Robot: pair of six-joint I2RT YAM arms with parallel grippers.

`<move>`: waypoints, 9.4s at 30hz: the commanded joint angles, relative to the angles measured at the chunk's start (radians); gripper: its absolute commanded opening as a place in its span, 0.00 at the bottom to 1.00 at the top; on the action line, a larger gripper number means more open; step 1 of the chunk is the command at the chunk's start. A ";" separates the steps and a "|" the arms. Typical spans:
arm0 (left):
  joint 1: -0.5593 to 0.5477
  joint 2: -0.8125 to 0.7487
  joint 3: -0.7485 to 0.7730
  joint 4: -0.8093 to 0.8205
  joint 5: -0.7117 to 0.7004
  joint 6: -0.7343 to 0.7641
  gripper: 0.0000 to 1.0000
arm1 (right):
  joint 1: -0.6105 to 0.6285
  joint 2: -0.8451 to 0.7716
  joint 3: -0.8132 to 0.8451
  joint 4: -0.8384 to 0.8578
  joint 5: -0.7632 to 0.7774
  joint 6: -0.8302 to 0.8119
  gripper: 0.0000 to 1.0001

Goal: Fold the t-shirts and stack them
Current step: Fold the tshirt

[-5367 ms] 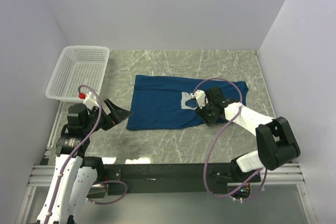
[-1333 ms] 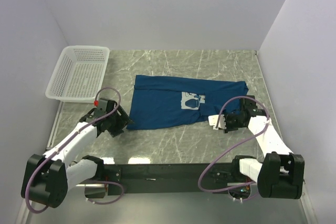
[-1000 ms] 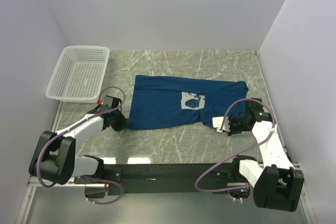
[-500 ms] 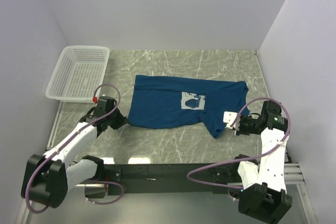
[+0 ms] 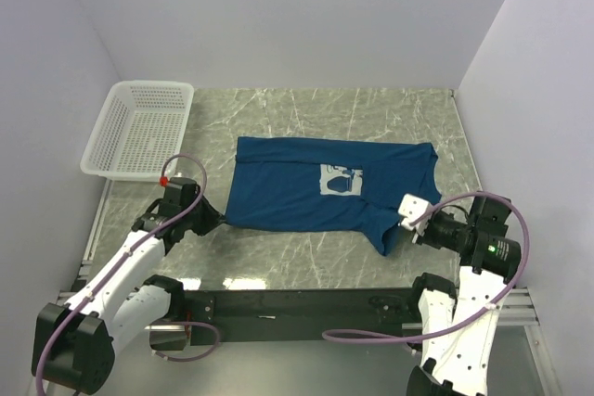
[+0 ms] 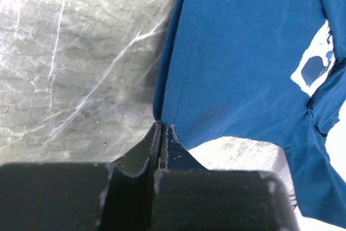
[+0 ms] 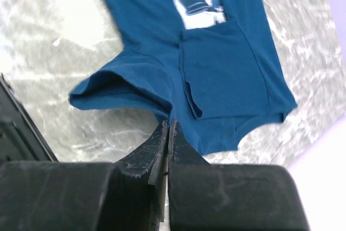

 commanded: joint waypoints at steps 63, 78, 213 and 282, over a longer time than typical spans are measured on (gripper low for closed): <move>0.158 0.417 0.257 0.028 0.128 0.076 0.01 | -0.007 0.407 0.201 0.560 0.169 0.601 0.00; 0.160 0.592 0.420 0.014 0.144 0.116 0.01 | -0.004 0.573 0.233 0.685 0.211 0.671 0.00; 0.164 -0.105 0.102 0.072 0.310 0.243 0.66 | 0.185 1.134 0.545 0.721 0.289 1.243 0.52; 0.126 0.288 0.086 0.253 0.206 0.136 0.68 | -0.148 1.035 0.314 0.560 0.330 0.969 0.56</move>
